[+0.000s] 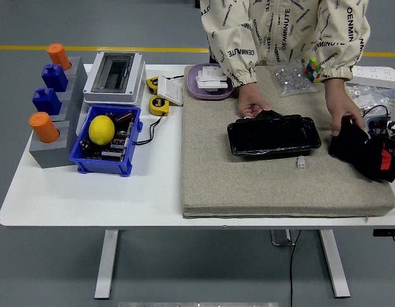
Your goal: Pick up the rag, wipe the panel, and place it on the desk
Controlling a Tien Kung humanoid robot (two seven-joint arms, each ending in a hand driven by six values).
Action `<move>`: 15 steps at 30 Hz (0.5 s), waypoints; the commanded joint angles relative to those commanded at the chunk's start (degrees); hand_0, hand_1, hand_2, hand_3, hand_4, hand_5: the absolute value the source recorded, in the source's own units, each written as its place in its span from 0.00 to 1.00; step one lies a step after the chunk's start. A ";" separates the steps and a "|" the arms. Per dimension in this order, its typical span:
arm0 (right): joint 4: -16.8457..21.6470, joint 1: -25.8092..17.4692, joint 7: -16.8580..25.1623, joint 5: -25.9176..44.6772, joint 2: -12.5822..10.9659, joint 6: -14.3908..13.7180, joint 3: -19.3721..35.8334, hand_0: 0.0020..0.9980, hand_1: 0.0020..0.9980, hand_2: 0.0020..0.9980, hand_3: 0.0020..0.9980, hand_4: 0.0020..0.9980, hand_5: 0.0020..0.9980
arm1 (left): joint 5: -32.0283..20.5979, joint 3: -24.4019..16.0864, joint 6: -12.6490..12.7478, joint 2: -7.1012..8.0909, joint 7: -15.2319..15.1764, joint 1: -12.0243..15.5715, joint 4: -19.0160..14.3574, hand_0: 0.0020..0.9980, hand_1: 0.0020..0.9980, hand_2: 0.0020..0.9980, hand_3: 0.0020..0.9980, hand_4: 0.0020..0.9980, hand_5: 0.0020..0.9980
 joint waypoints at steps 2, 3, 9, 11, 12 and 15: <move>0.01 0.02 0.01 0.00 0.02 0.00 -0.03 0.53 0.58 0.65 0.67 1.00 0.51 | -0.01 -0.01 -0.01 -0.01 -0.01 0.02 -0.01 0.60 0.64 0.64 0.56 0.63 0.45; 0.01 0.03 0.01 0.01 0.03 0.00 -0.04 0.53 0.58 0.65 0.67 1.00 0.51 | 0.00 -0.01 -0.01 -0.02 -0.01 0.02 0.00 0.60 0.64 0.64 0.56 0.63 0.45; -0.05 0.05 0.02 0.05 -0.07 -0.01 0.11 0.53 0.58 0.65 0.67 1.00 0.51 | 0.03 -0.25 0.00 -0.09 -0.01 0.03 -0.02 0.60 0.64 0.64 0.56 0.63 0.45; -0.06 0.13 0.02 0.06 -0.16 -0.02 0.17 0.53 0.58 0.65 0.67 1.00 0.51 | 0.01 -0.26 0.01 -0.12 -0.01 0.01 -0.02 0.60 0.64 0.64 0.56 0.63 0.45; -0.05 0.16 0.02 0.07 -0.19 -0.02 0.19 0.53 0.58 0.65 0.67 1.00 0.51 | -0.03 -0.24 -0.01 -0.13 -0.01 0.02 -0.03 0.60 0.64 0.64 0.56 0.63 0.45; 0.00 0.19 0.03 0.07 -0.26 -0.04 0.20 0.53 0.58 0.65 0.67 1.00 0.51 | 0.00 -0.26 -0.01 -0.14 -0.02 0.05 -0.05 0.60 0.64 0.64 0.56 0.63 0.45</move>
